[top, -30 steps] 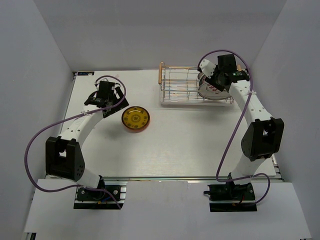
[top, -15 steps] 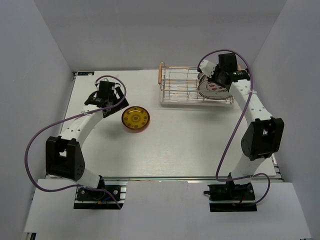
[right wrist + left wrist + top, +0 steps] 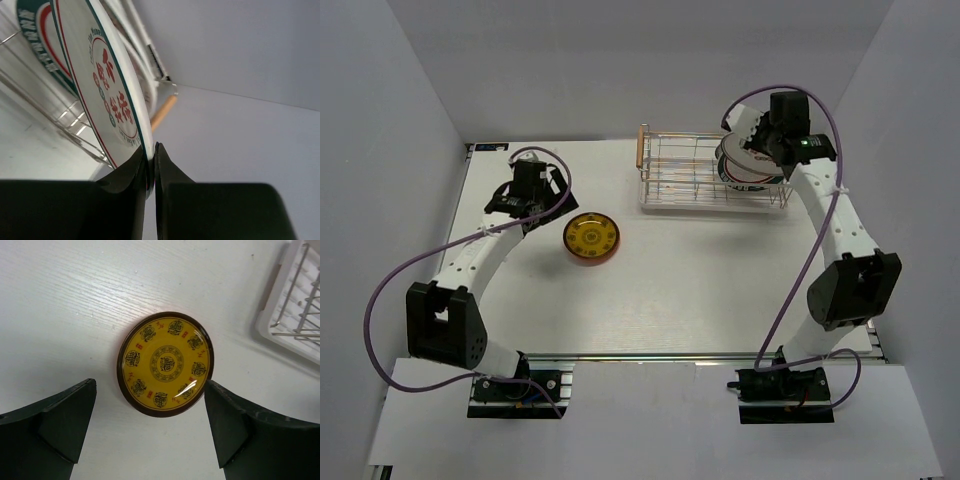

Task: Unload the plates from the dish rack

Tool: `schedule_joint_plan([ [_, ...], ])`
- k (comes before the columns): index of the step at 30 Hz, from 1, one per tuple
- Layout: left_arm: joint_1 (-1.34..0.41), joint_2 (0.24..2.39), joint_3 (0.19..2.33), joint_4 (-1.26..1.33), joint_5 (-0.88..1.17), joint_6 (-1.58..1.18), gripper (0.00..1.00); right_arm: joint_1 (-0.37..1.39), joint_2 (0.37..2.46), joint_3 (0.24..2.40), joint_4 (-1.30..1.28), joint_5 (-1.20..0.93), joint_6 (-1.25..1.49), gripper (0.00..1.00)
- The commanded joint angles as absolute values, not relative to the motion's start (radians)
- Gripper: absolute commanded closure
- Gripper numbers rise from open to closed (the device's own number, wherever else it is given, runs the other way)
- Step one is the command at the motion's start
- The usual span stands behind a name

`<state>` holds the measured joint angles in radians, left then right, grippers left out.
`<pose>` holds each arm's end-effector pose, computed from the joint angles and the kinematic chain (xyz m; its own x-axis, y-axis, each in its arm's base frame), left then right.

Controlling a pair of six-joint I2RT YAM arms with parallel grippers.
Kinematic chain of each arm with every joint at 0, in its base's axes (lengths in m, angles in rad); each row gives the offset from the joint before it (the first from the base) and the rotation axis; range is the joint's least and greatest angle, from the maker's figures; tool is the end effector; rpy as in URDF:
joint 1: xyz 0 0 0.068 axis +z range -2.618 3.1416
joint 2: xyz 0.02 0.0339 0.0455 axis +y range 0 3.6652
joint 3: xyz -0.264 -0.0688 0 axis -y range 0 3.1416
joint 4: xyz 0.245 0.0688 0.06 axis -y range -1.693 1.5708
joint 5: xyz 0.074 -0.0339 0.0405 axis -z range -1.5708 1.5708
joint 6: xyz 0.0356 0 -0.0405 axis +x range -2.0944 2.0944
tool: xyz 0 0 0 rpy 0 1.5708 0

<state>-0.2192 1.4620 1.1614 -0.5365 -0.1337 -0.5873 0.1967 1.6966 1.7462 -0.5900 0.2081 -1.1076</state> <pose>0.3098 -0.0641 0.2795 -0.6746 -0.4123 -0.6123 -0.2948 0.9109 -0.2886 0.3821 0.0686 0.3915 -0.2098 -0.9343 -0.2880 -0.4592 0.3543 -0.8146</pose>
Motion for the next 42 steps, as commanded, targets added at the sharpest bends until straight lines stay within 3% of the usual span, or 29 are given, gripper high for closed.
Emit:
schedule_joint_plan([
  [1, -0.224, 1.375, 1.18, -0.491, -0.101, -0.569, 0.02, 0.199, 1.571, 1.842, -0.535, 0.201, -1.16, 0.98],
  [9, -0.224, 1.309, 1.181, -0.471, -0.055, -0.549, 0.02, 0.201, 1.482, 1.902, -0.594, 0.098, -1.132, 1.0],
  [13, -0.224, 1.261, 1.174, -0.431, 0.049, -0.514, 0.02, 0.199, 1.383, 1.853, -0.54, -0.128, -0.962, 1.0],
  [19, -0.224, 1.186, 1.105, -0.279, 0.279, -0.465, 0.02, 0.213, 1.261, 1.593, -0.217, -0.353, -0.398, 1.0],
  [23, -0.224, 1.129, 1.071, -0.197, 0.362, -0.471, 0.02, 0.21, 1.232, 1.456, -0.017, -0.483, 0.136, 1.0],
  [27, -0.224, 1.121, 1.052, -0.152, 0.44, -0.505, 0.02, 0.219, 1.288, 1.344, 0.146, -0.676, 0.438, 1.0],
  [30, -0.224, 1.129, 1.039, -0.112, 0.506, -0.528, 0.02, 0.226, 1.366, 1.336, 0.056, -0.683, 0.582, 1.0],
  [40, -0.224, 1.239, 0.989, -0.008, 0.644, -0.597, 0.03, 0.311, 1.509, 1.261, 0.081, -0.745, 0.753, 1.0],
  [42, -0.235, 1.27, 0.991, -0.008, 0.643, -0.6, 0.11, 0.336, 1.543, 1.264, 0.089, -0.771, 0.767, 1.0],
])
